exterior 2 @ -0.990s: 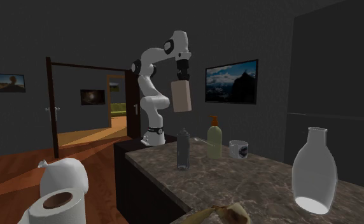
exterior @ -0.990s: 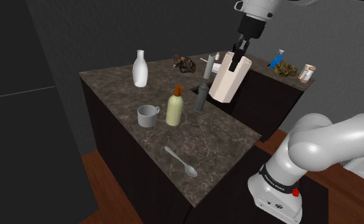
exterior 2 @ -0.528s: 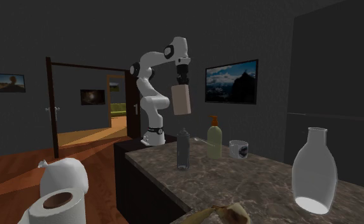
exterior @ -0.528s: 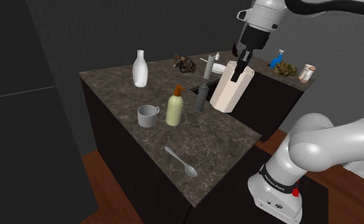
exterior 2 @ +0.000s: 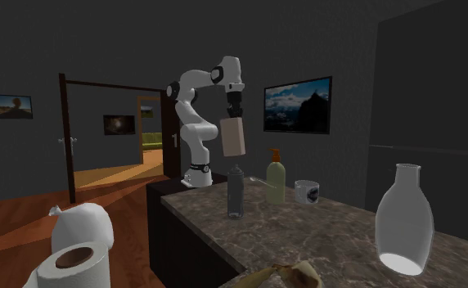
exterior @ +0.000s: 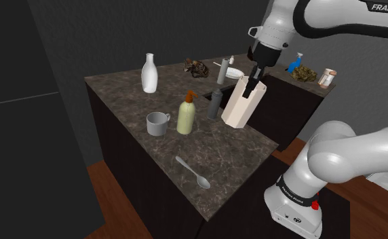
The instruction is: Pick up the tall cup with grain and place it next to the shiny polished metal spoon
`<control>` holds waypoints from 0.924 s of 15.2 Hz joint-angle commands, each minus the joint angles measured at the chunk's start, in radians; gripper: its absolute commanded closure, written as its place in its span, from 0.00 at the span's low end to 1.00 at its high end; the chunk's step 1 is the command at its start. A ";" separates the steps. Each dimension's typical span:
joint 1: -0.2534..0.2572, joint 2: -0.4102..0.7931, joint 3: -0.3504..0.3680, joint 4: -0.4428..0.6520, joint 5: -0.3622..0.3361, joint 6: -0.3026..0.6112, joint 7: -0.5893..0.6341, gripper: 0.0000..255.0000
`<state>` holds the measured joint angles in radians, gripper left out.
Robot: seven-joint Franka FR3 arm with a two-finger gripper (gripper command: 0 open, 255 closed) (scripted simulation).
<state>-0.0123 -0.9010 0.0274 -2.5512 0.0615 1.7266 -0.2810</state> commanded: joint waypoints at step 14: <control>0.004 -0.007 0.008 -0.206 0.009 0.200 -0.006 1.00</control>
<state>-0.0095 -0.9054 0.0343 -2.7412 0.0696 1.9122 -0.2874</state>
